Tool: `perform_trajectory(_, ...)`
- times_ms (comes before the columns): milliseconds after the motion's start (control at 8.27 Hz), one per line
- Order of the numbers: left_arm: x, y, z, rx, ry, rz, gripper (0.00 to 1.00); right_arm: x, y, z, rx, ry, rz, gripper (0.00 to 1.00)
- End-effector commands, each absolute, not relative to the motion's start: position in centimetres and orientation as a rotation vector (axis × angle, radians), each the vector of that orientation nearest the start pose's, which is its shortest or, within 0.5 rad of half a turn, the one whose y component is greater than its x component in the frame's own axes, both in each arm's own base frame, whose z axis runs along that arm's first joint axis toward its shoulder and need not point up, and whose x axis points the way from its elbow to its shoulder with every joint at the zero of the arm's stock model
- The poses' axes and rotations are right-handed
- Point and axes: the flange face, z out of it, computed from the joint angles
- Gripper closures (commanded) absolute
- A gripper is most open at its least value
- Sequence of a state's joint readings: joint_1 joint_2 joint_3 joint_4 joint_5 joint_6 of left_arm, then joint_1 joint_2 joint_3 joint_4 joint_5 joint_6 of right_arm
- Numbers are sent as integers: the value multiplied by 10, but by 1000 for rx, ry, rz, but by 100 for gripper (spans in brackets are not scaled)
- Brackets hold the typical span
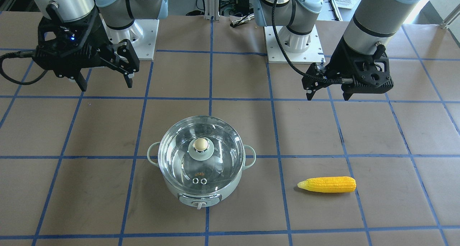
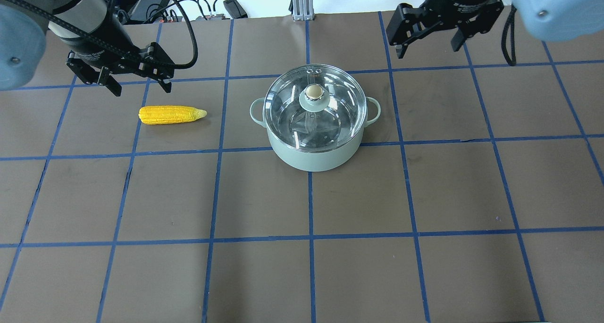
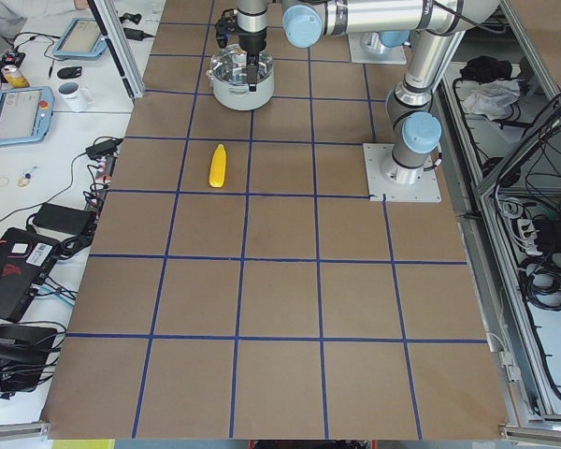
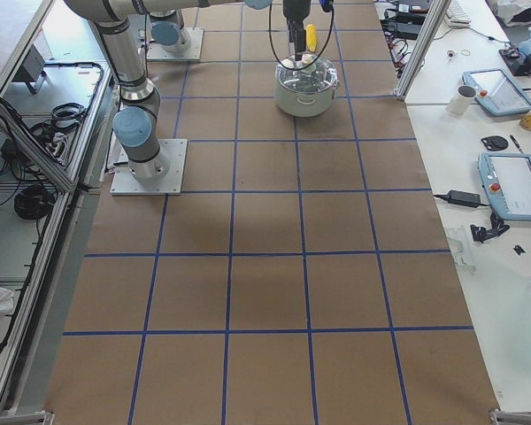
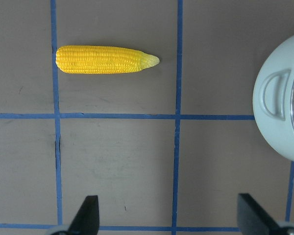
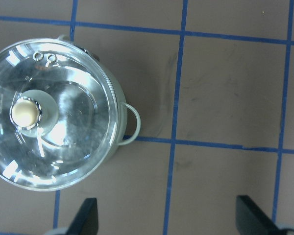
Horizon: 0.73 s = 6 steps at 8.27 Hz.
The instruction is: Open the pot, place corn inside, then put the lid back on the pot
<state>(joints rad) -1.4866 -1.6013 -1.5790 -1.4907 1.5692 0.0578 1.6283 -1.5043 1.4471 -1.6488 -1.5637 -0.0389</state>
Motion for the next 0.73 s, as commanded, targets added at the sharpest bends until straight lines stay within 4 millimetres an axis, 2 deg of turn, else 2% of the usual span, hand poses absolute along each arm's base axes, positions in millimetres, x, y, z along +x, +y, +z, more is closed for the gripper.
perform_trajectory(0, -84, -532, 476, -651, 3081, -172, 0, 252, -566, 474, -99, 3085, -347, 0)
perform_trajectory(121, -83, -541, 471, -975, 3009, -199, 0, 280, -577, 455, -47, 3080, -333, 0)
perform_trajectory(242, -82, -548, 458, -1133, 2955, -162, 0, 306, -581, 435, 0, 3071, -316, 0)
perform_trajectory(363, -81, -557, 451, -1232, 2912, -166, 0, 341, -578, 412, -17, 3076, -335, 0)
perform_trajectory(484, -75, -567, 442, -1387, 2849, -201, 0, 355, -584, 388, 1, 3107, -343, 0)
perform_trajectory(605, -60, -578, 428, -1557, 2766, -186, 0, 359, -584, 378, 43, 3111, -321, 0)
